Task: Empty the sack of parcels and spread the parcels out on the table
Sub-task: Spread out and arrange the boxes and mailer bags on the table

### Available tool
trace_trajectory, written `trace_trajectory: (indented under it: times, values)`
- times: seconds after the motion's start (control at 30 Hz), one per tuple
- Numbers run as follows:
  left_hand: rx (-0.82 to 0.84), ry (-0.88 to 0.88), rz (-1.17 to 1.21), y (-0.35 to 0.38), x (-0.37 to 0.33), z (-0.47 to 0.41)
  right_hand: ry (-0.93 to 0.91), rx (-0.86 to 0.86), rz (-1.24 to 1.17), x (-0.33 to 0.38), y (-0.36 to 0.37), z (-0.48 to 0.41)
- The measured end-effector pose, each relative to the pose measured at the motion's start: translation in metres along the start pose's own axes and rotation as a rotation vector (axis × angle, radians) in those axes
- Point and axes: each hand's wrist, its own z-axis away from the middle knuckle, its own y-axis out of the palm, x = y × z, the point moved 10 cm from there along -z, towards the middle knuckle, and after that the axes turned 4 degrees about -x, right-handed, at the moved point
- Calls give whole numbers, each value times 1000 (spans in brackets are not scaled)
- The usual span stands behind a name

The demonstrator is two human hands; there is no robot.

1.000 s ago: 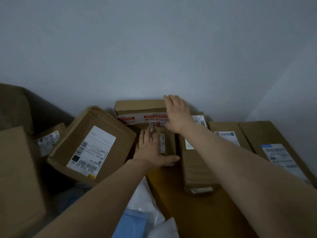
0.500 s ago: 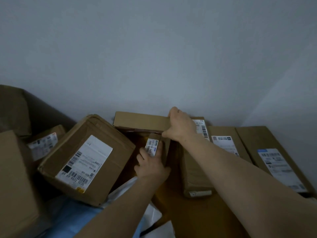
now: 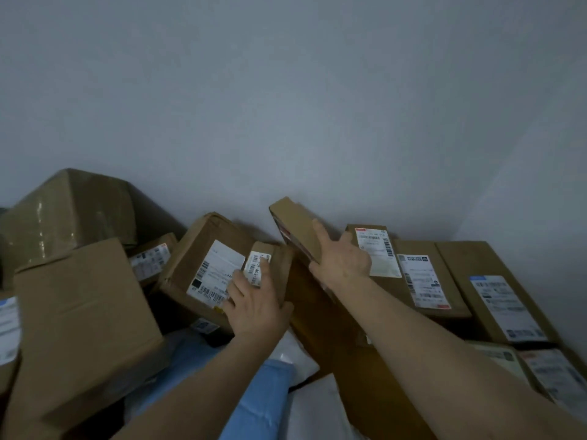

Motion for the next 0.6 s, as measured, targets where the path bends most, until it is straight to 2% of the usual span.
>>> trace_trajectory:
  times: [0.13,0.27,0.43,0.6]
  values:
    - [-20,-110,127,-14,27,-2,-12,20,119,5,18,23]
    - [-57,-185,285,-21,39,-6,-140,84,129,32,50,41]
    - [-131,-200,344,-25,43,-12,-325,184,151,62,76,51]
    - [-125,-113,308,-21,32,-17,-225,399,-27,46,111,50]
